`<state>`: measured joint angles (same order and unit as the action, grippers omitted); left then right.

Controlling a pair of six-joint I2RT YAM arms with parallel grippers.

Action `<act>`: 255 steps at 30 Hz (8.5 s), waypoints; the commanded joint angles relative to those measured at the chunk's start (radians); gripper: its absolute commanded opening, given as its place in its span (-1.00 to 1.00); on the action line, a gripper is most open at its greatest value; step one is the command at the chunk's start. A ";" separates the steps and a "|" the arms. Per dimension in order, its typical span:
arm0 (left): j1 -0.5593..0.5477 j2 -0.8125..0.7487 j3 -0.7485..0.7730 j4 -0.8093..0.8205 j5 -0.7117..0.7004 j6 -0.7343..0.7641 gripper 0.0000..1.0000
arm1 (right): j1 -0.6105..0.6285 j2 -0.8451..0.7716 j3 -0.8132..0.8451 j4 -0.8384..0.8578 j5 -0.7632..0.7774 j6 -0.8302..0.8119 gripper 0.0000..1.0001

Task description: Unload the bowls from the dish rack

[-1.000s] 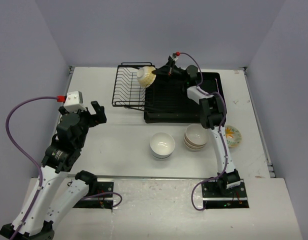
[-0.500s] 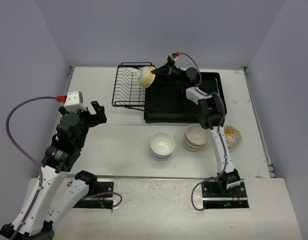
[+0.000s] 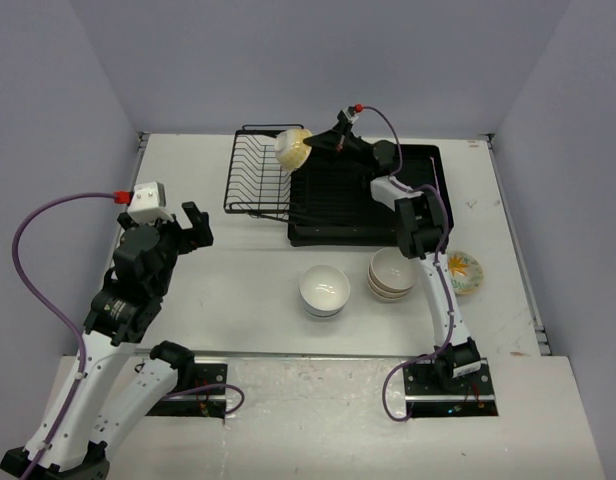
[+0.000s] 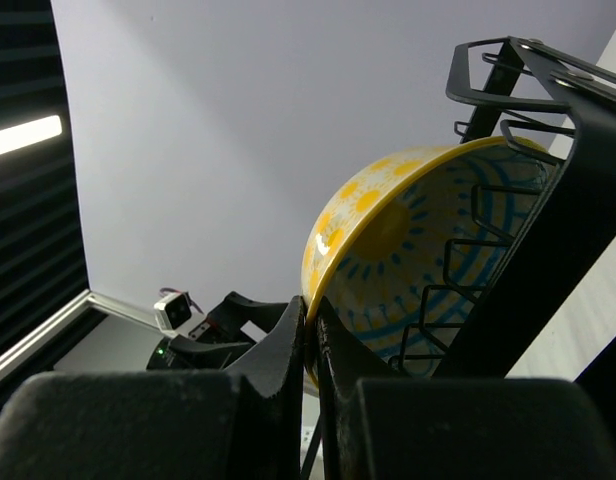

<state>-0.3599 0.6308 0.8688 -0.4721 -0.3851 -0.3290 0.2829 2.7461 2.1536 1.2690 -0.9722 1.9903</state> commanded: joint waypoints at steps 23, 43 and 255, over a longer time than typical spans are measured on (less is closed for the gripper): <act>0.010 -0.011 -0.011 0.043 0.003 0.022 1.00 | 0.022 -0.247 -0.041 0.242 0.099 0.225 -1.00; 0.019 -0.036 -0.011 0.035 -0.034 0.016 1.00 | -0.100 -0.905 -0.649 -0.101 -0.048 -0.273 -1.00; 0.044 -0.471 -0.208 -0.016 -0.095 0.019 1.00 | -0.039 -2.735 -1.100 -2.209 1.221 -1.794 0.98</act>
<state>-0.3107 0.1539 0.6689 -0.5316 -0.4889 -0.3290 0.2375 0.0170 1.0451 -0.9298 0.2665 0.2081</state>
